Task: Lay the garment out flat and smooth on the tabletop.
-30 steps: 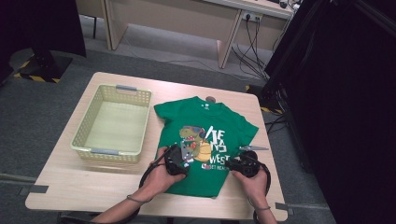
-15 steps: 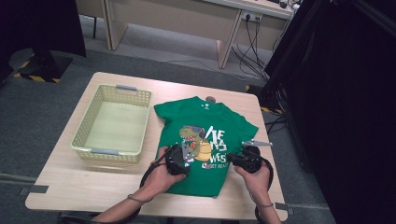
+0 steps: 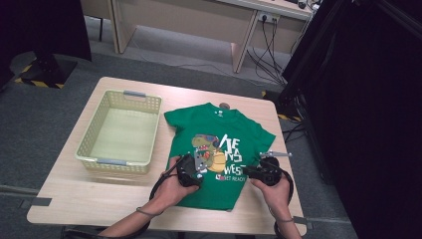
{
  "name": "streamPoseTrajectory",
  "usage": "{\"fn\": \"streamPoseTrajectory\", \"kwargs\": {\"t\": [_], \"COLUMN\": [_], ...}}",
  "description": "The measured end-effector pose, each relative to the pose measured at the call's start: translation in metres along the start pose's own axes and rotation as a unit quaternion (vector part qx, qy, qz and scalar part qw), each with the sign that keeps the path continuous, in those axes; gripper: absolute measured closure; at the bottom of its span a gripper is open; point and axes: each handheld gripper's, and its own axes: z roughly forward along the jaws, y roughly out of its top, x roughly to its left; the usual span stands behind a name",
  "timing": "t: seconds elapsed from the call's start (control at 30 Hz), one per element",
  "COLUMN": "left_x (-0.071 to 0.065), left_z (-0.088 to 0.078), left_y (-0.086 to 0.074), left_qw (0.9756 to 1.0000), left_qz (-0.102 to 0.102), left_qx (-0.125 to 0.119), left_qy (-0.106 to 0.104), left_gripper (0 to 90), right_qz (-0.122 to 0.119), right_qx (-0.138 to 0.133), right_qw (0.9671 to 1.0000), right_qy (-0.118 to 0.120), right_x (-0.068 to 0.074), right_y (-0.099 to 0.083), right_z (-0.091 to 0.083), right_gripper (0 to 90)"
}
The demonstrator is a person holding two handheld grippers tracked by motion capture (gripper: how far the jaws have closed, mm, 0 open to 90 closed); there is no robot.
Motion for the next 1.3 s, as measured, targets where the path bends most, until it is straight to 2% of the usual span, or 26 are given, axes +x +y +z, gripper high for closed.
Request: {"fn": "streamPoseTrajectory", "kwargs": {"t": [0.17,0.37,0.63,0.73,0.83,0.9,1.3], "left_x": [0.000,-0.001,-0.001,-0.001,0.000,0.000,-0.001], "left_z": [0.000,-0.001,-0.001,0.000,0.000,0.000,0.001], "left_y": [-0.001,-0.001,-0.001,-0.001,-0.001,-0.001,0.000], "left_qw": [1.0000,1.0000,1.0000,1.0000,1.0000,1.0000,0.9999], "left_qz": [-0.001,0.000,-0.001,-0.002,-0.005,-0.002,0.005], "left_qx": [-0.002,-0.001,-0.003,-0.004,-0.005,-0.005,-0.009], "left_qy": [0.000,0.000,0.000,0.000,-0.002,-0.002,0.000], "left_gripper": [26.2,26.2,26.1,26.2,26.1,26.1,26.3], "right_qz": [0.000,-0.002,0.005,0.002,0.000,-0.003,-0.013], "right_qx": [0.011,0.022,0.022,0.020,0.020,0.020,-0.027], "right_qw": [0.9999,0.9997,0.9997,0.9998,0.9998,0.9998,0.9989], "right_qy": [0.001,-0.007,-0.007,-0.001,0.009,0.009,0.035], "right_x": [-0.001,0.002,0.000,0.002,0.003,0.003,0.013], "right_y": [-0.007,-0.009,-0.014,-0.014,-0.013,-0.013,0.011], "right_z": [0.007,0.013,0.010,0.011,0.014,0.014,-0.010], "right_gripper": [64.6,67.9,69.5,75.0,86.7,87.1,87.4]}}
